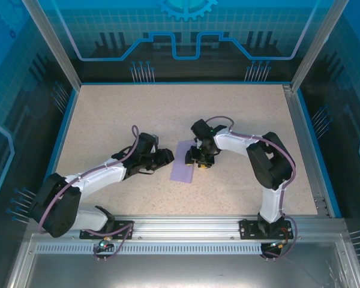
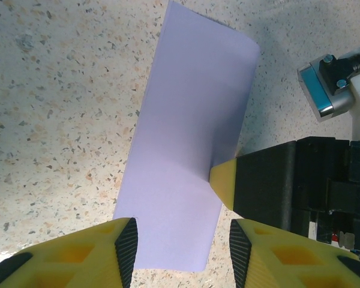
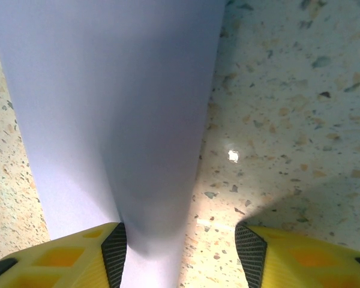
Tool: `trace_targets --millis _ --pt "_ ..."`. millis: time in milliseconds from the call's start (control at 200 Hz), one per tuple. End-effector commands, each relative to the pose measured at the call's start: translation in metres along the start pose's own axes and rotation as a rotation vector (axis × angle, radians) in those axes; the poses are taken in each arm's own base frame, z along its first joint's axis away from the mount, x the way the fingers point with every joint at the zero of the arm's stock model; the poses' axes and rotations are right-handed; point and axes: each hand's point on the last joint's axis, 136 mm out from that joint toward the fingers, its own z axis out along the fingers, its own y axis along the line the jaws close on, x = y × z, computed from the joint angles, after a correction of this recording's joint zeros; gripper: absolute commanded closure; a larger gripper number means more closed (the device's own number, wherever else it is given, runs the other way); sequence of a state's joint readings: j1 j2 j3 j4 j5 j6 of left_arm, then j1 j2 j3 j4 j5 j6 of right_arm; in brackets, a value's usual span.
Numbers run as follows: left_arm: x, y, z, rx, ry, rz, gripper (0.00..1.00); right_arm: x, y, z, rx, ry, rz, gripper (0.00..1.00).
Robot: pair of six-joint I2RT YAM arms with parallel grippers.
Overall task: Fold a paper plane with a square sheet of paper (pick it up from the middle)
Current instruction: Hold the square sheet of paper at the center of the table, then fold the square sheet of paper in half at the center of the table.
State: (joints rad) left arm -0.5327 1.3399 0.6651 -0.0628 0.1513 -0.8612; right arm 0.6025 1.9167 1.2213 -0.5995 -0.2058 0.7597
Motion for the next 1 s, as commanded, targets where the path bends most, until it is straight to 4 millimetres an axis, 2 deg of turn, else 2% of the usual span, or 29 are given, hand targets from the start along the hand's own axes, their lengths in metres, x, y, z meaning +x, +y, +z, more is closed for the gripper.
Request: trace_targets --millis 0,340,450,565,625,650,795,990 --pt "-0.006 -0.014 0.001 0.043 0.004 0.023 0.51 0.013 -0.034 0.021 0.152 0.066 -0.007 0.43" --pt "-0.005 -0.017 0.007 0.063 0.023 0.013 0.53 0.014 -0.040 0.027 0.176 0.080 0.017 0.42" --pt "-0.004 -0.020 0.012 0.072 0.046 0.011 0.59 0.015 -0.042 0.028 0.187 0.086 0.017 0.42" --pt "-0.003 -0.025 0.022 0.082 0.080 0.012 0.74 0.016 -0.044 0.030 0.193 0.088 0.020 0.42" --pt "-0.004 -0.026 0.027 0.079 0.093 0.008 0.95 0.017 -0.045 0.031 0.195 0.091 0.021 0.42" --pt "-0.004 -0.026 0.031 0.076 0.099 0.009 1.00 0.016 -0.045 0.031 0.193 0.091 0.021 0.42" --pt "-0.005 -0.029 0.043 0.091 0.124 0.011 1.00 0.017 -0.046 0.034 0.198 0.098 0.022 0.43" --pt "-0.003 -0.017 0.060 0.035 0.151 0.009 1.00 0.018 -0.048 0.037 0.200 0.102 0.023 0.42"
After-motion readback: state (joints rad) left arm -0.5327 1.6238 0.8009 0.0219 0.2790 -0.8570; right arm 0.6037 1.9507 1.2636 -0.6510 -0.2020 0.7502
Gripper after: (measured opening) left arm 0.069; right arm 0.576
